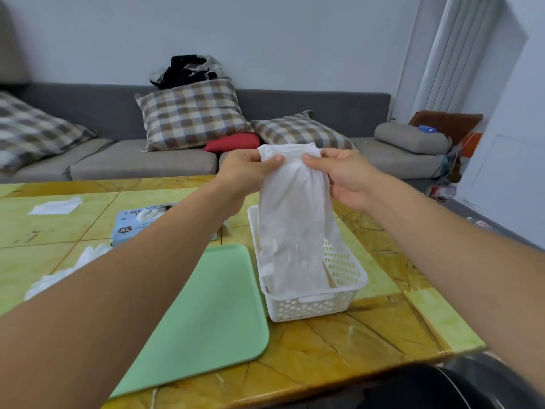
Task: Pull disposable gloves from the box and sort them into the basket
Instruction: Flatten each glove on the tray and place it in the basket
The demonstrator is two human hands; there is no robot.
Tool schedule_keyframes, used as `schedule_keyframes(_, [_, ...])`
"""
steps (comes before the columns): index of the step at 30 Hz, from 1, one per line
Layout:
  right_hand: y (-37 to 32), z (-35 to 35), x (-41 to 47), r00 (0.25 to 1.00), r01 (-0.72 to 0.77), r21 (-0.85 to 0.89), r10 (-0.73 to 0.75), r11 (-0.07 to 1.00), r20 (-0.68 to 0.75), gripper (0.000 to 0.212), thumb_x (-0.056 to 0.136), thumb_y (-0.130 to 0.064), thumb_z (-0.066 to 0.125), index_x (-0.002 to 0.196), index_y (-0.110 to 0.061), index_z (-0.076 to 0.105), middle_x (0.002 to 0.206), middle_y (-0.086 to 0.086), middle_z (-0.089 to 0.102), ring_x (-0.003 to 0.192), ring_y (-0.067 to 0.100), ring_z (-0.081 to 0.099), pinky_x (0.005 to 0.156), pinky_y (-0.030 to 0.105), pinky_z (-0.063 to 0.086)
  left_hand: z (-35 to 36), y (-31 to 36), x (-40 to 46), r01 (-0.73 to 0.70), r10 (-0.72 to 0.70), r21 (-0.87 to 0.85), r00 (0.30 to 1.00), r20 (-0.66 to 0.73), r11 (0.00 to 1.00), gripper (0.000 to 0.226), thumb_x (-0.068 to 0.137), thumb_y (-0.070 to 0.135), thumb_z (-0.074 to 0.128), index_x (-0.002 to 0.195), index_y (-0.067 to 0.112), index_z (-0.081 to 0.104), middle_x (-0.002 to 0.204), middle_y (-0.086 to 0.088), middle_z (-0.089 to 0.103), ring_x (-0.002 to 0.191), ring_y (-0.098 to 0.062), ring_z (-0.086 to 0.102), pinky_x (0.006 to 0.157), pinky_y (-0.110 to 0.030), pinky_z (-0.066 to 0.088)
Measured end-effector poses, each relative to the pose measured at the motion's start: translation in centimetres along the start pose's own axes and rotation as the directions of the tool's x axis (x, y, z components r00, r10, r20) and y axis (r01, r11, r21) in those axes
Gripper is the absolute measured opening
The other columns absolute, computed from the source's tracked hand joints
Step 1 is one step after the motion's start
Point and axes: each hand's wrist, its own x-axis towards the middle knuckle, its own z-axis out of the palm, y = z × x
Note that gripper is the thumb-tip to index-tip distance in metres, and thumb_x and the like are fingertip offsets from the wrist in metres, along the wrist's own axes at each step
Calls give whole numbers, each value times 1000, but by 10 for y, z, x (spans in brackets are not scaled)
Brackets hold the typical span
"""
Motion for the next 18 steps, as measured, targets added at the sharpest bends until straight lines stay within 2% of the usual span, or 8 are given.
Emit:
schedule_keyframes(3, [-7,-1,24,994,98,-54,-101,994,-50,10,91,-15,74,101,-12,73,93,4,77,82,17,74,72,33,59,-3,3,26,-44,43,-6,999,-14,999,18,92,19,73,106,8,75,103,-6,78,99,-23,74,88,-38,61])
schedule_keyframes(7, [-3,-13,35,966,257,-95,-258,962,0,12,92,-13,72,103,-7,73,102,13,75,91,24,73,82,36,60,-6,-3,38,-143,144,-28,988,49,989,14,91,18,73,103,11,75,102,-4,78,97,-20,75,86,-35,61])
schedule_keyframes(10, [42,-31,26,976,205,-196,-185,959,116,17,89,-9,73,105,-3,73,104,15,75,91,24,71,85,37,57,-9,-41,24,-190,176,131,979,105,973,13,89,17,75,98,7,78,96,-7,78,89,-18,75,83,-31,61])
schedule_keyframes(12, [79,-43,11,977,130,-347,-60,929,205,16,85,-7,77,101,-2,75,101,16,76,86,17,71,85,36,55,-12,-73,13,-248,184,292,956,230,924,7,85,14,79,89,9,79,85,-4,78,73,-8,66,71,-27,55])
schedule_keyframes(13, [96,-49,5,968,127,-439,-14,890,252,16,82,-7,80,97,-2,76,100,18,76,84,15,69,85,35,54,-12,-87,7,-274,150,383,934,323,882,5,83,14,82,87,12,80,81,-3,77,69,-6,61,68,-29,53])
schedule_keyframes(15, [114,-55,-5,934,225,-632,22,742,357,13,80,-12,84,89,-5,78,93,14,77,81,14,70,86,33,54,-11,-102,-4,-346,33,549,865,500,761,11,79,18,85,90,17,82,84,1,78,70,-4,63,72,-26,53])
schedule_keyframes(17, [117,-50,-13,883,350,-736,58,579,466,11,81,-19,83,85,-10,78,86,5,76,83,21,70,87,40,55,-5,-106,-16,-437,-45,633,800,598,638,16,79,22,86,94,19,81,89,6,78,78,-4,66,74,-15,49])
schedule_keyframes(18, [115,-47,-16,863,386,-747,75,542,500,11,81,-20,83,85,-11,78,85,3,76,83,22,69,85,43,54,-2,-105,-18,-467,-69,658,783,618,591,18,79,23,85,96,20,81,90,6,78,81,-5,66,74,-15,49])
